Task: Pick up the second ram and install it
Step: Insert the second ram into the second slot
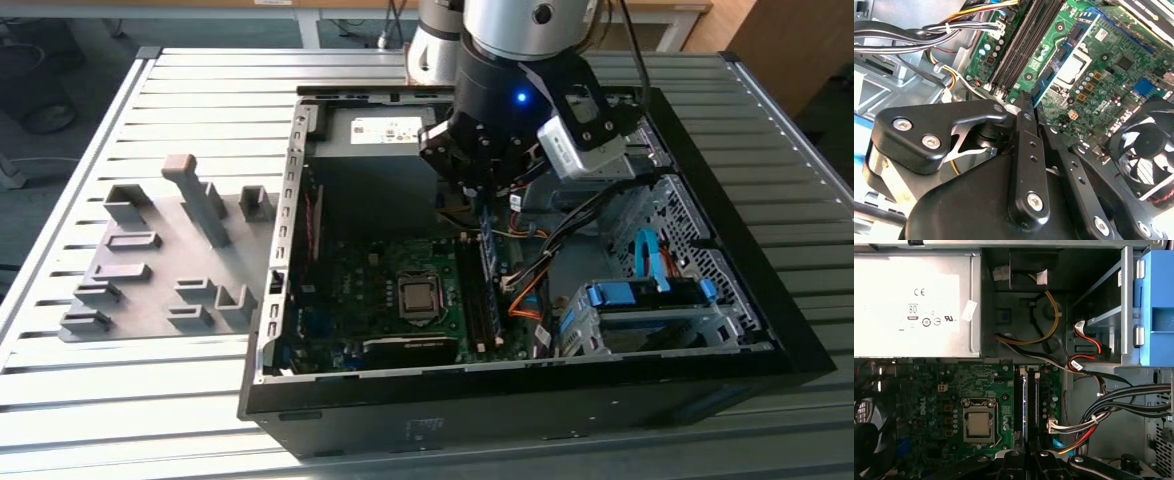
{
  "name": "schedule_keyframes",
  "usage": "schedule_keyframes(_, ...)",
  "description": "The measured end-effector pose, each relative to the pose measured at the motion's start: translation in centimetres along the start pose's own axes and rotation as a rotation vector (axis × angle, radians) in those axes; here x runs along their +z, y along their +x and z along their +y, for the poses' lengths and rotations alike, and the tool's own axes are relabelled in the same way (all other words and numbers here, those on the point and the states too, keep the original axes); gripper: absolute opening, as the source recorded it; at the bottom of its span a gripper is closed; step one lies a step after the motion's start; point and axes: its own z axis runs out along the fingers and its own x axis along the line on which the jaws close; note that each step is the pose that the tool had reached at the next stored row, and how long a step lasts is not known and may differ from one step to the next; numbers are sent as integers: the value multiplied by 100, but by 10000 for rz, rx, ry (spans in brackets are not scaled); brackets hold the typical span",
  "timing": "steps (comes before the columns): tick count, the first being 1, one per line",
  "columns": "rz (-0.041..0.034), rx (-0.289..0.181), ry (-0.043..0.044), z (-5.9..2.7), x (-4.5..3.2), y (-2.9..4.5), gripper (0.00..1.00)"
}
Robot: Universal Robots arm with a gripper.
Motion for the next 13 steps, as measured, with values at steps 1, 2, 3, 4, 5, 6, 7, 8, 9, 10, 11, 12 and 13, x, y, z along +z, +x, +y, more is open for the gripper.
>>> schedule_keyframes(1,2,0,1,0,14,-3,14)
schedule_keyframes(2,4,1,1,0,26,-5,14)
schedule_keyframes(3,5,0,1,0,42,-8,14)
schedule_keyframes(4,5,0,0,0,61,-12,14)
schedule_keyframes(5,7,1,-1,1,79,-16,14)
schedule_keyframes(6,8,1,1,1,97,-21,14)
schedule_keyframes(7,9,1,1,1,116,-22,14)
schedule_keyframes(8,9,2,1,1,134,-23,14)
schedule_keyframes(9,9,1,0,1,152,-25,14)
schedule_keyframes(10,9,1,0,1,170,-25,14)
schedule_keyframes(11,9,1,0,1,188,-27,14)
schedule_keyframes(12,9,0,1,1,205,-29,14)
schedule_keyframes(13,9,0,0,2,225,-32,14)
